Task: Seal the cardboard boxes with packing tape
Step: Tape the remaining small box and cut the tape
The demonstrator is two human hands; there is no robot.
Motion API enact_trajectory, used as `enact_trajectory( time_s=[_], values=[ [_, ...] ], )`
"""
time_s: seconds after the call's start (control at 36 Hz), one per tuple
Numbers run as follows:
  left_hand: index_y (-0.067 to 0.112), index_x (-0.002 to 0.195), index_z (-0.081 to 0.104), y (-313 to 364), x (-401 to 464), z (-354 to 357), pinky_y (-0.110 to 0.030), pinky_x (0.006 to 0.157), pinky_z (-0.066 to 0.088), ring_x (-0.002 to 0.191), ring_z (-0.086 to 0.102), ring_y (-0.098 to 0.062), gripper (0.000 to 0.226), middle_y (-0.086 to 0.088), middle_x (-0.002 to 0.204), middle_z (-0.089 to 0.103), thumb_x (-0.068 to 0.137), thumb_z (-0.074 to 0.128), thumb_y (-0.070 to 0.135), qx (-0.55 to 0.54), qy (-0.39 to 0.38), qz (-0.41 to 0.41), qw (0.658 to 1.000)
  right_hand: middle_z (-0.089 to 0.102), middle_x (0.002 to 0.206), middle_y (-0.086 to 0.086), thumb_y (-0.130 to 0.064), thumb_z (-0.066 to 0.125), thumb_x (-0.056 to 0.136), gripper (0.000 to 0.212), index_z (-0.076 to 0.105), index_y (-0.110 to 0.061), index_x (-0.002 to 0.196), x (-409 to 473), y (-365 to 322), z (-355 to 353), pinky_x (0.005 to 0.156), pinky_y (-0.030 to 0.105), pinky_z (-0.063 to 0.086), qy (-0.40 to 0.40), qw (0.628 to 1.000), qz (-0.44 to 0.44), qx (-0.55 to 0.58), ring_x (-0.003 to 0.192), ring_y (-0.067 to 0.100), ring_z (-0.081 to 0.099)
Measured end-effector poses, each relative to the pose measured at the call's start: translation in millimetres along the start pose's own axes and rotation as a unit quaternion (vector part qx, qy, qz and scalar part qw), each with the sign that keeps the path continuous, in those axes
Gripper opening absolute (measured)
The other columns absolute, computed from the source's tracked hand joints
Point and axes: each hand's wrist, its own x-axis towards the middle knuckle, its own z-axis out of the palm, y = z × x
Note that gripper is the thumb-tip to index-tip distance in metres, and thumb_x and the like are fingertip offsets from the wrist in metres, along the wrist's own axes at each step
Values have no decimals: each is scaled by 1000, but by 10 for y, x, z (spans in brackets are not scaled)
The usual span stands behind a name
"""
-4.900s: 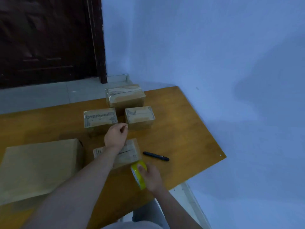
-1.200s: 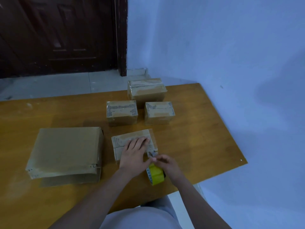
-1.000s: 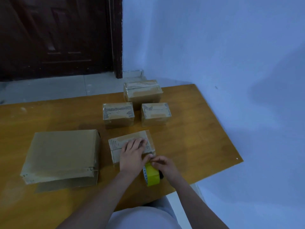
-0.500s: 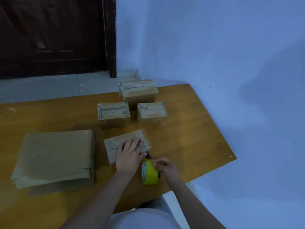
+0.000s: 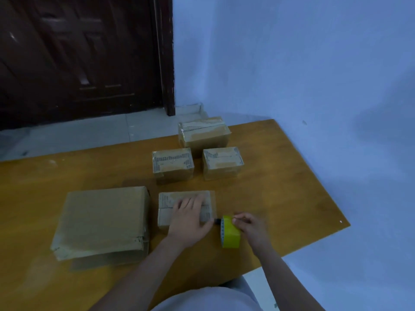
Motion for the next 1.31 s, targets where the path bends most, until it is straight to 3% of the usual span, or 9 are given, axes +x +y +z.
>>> enact_trajectory(
  time_s=[0.06, 0.17, 0.36, 0.53, 0.64, 0.92, 1.08, 1.31],
  values=[
    [18, 146, 30, 40, 92, -47, -34, 106, 22, 124, 42, -16, 78, 4, 129, 52, 85, 19, 65, -30, -14, -38, 999, 66, 93, -7, -3, 69, 82, 11, 69, -13, 77, 20, 33, 9, 85, 37, 49, -2, 1000, -5, -7, 90, 14, 62],
    [19, 148, 23, 118, 317, -84, -39, 109, 23, 131, 35, -19, 67, 2, 139, 45, 95, 37, 55, 45, -42, -61, 996, 68, 105, 1, -4, 71, 80, 15, 68, -16, 71, 42, 97, 40, 88, 40, 49, -2, 1000, -11, -3, 96, 19, 64],
    [17, 126, 44, 241, 505, -31, -39, 97, 28, 117, 38, -22, 49, -2, 120, 44, 88, 43, 49, 128, -82, -80, 985, 68, 100, -6, -3, 70, 80, 17, 68, -15, 69, 43, 127, 46, 86, 40, 50, 9, 1000, -10, 16, 96, 21, 64],
    [20, 111, 45, 234, 549, 7, -36, 89, 28, 109, 39, -22, 36, 0, 109, 43, 88, 46, 47, 116, -48, -82, 989, 67, 100, -5, -3, 71, 79, 20, 65, -18, 68, 43, 153, 58, 90, 42, 48, 10, 1000, -1, 8, 96, 21, 63],
    [21, 108, 45, 211, 549, 57, -37, 92, 27, 107, 35, -24, 30, -3, 110, 36, 91, 46, 44, 97, -23, -94, 991, 67, 99, -4, -3, 71, 80, 20, 65, -18, 68, 35, 178, 61, 91, 42, 49, 3, 1000, 1, 1, 95, 21, 63],
    [19, 104, 43, 188, 620, 100, -38, 95, 27, 106, 37, -23, 31, 0, 104, 36, 86, 50, 44, 57, -45, -126, 989, 67, 100, -4, -7, 71, 80, 17, 66, -20, 69, 51, 156, 65, 91, 40, 49, -5, 1000, -5, -25, 97, 19, 64],
    [23, 125, 38, 140, 590, 88, -36, 104, 22, 116, 36, -18, 56, 3, 119, 39, 80, 56, 51, 21, -55, -120, 991, 69, 97, -6, -7, 71, 80, 22, 68, -24, 67, 57, 166, 48, 90, 43, 50, -7, 1000, 0, -26, 95, 18, 65],
    [18, 109, 41, 157, 602, 98, -34, 98, 28, 108, 37, -21, 43, 0, 108, 39, 80, 56, 47, 56, -68, -102, 991, 67, 93, -7, -3, 70, 80, 21, 66, -20, 68, 41, 119, 73, 87, 39, 49, -8, 1000, -2, -18, 95, 21, 63]
  ],
)
